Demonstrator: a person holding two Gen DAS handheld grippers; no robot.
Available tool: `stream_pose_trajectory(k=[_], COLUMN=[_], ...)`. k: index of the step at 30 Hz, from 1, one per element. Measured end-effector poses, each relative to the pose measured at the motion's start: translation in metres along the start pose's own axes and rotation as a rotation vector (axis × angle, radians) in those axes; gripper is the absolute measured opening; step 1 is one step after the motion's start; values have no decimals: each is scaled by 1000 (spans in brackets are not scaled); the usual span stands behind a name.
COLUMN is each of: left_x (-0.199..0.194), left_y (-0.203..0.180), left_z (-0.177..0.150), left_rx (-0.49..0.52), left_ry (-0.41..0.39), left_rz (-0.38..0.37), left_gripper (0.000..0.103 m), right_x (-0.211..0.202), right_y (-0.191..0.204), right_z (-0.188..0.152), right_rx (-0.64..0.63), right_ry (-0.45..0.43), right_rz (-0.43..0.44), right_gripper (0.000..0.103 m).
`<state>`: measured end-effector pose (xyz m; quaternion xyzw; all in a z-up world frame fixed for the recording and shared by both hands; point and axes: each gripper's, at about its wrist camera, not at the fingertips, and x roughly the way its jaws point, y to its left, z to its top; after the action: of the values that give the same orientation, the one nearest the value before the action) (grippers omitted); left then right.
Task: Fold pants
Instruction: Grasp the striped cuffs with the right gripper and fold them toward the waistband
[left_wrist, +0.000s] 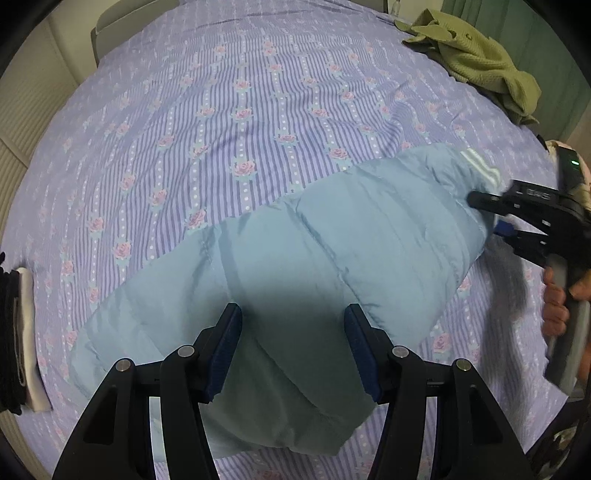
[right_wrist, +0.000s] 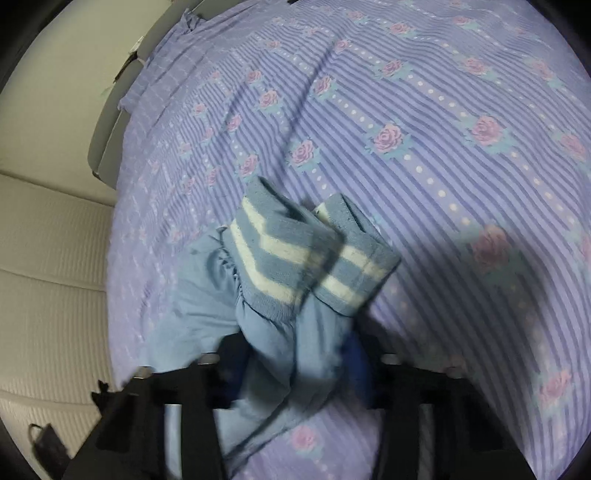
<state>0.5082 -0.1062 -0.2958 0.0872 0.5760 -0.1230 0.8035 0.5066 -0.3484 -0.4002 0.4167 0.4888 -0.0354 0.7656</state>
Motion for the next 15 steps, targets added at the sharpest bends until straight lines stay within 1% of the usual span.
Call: stream_pose_trajectory(k=[2, 4, 5, 8, 10, 11, 12, 14, 15], left_x=[-2, -2, -1, 4, 3, 3, 2, 0, -1], left_y=[0, -1, -1, -1, -4, -5, -8, -13, -16], left_z=[-1, -3, -4, -7, -10, -11, -12, -15, -16], left_rx=[0, 1, 1, -8, -9, -5, 3, 21, 33], left_ry=[-4, -2, 3, 22, 25, 26, 27, 21, 20], left_rz=[-13, -20, -20, -37, -49, -49, -47, -40, -36], left_gripper=[57, 57, 57, 57, 57, 57, 57, 57, 57], right_x=[-28, -55, -61, -75, -72, -70, -67, -63, -63], right_y=[11, 24, 25, 15, 7, 2, -5, -18, -24], right_z=[-9, -26, -32, -48, -59, -63, -68, -74, -75], right_rx=[-53, -147, -166, -134, -145, -145, -124, -78, -63], right_ry=[-57, -117, -124, -135, -127, -118, -104, -86, -86], right_rz=[-40, -119, -152, -245, -341, -366, -379, -376, -368], right_gripper=[37, 37, 37, 37, 37, 37, 37, 38, 43])
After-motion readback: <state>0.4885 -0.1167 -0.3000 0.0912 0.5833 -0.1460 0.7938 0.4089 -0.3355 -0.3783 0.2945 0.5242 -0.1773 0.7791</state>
